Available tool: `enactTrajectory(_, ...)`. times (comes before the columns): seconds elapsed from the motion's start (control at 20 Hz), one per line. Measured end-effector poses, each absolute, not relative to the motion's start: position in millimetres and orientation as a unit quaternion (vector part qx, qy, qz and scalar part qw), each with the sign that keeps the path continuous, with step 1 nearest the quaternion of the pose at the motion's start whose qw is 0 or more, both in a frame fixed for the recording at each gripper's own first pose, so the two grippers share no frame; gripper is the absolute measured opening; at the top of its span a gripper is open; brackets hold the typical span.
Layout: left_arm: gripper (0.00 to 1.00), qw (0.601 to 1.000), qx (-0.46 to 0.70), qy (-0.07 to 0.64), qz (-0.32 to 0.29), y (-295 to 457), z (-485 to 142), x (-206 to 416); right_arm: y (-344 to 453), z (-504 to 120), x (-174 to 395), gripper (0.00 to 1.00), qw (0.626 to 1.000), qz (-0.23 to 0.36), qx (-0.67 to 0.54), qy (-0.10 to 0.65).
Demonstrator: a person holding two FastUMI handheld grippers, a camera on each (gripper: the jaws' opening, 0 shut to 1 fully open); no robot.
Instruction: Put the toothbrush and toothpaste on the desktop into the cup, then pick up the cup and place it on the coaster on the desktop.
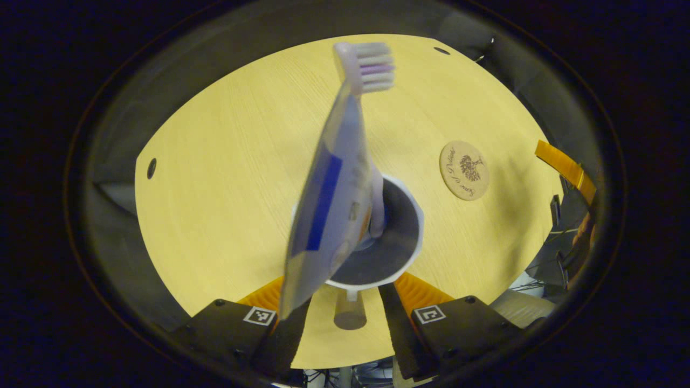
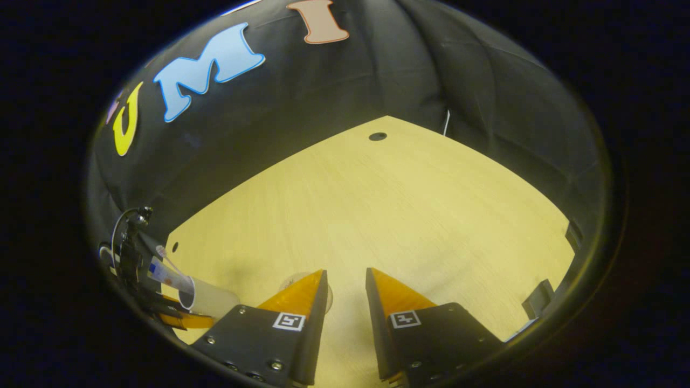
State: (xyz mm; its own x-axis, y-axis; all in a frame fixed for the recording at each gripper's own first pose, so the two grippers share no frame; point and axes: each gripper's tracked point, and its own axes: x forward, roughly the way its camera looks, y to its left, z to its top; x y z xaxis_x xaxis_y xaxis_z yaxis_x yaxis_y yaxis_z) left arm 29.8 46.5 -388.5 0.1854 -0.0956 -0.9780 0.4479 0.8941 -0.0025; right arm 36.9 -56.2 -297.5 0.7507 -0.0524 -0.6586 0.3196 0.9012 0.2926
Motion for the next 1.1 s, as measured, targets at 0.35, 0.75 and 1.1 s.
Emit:
enactTrajectory(0.35, 0.36, 0.753, 0.125, 0.623, -0.172, 44, -397, 26, -54, -309, 40, 0.42, 0.907, -0.093, 0.205, 0.356)
enactTrajectory(0.75, 0.31, 0.761, 0.123, 0.614, -0.166, 37, -393, 22, -58, -310, 40, 0.42, 0.903, -0.094, 0.216, 0.359)
enactTrajectory(1.1, 0.33, 0.768, 0.148, 0.594, -0.189, 5, -376, 24, -63, -313, 34, 0.42, 0.902, -0.094, 0.226, 0.356)
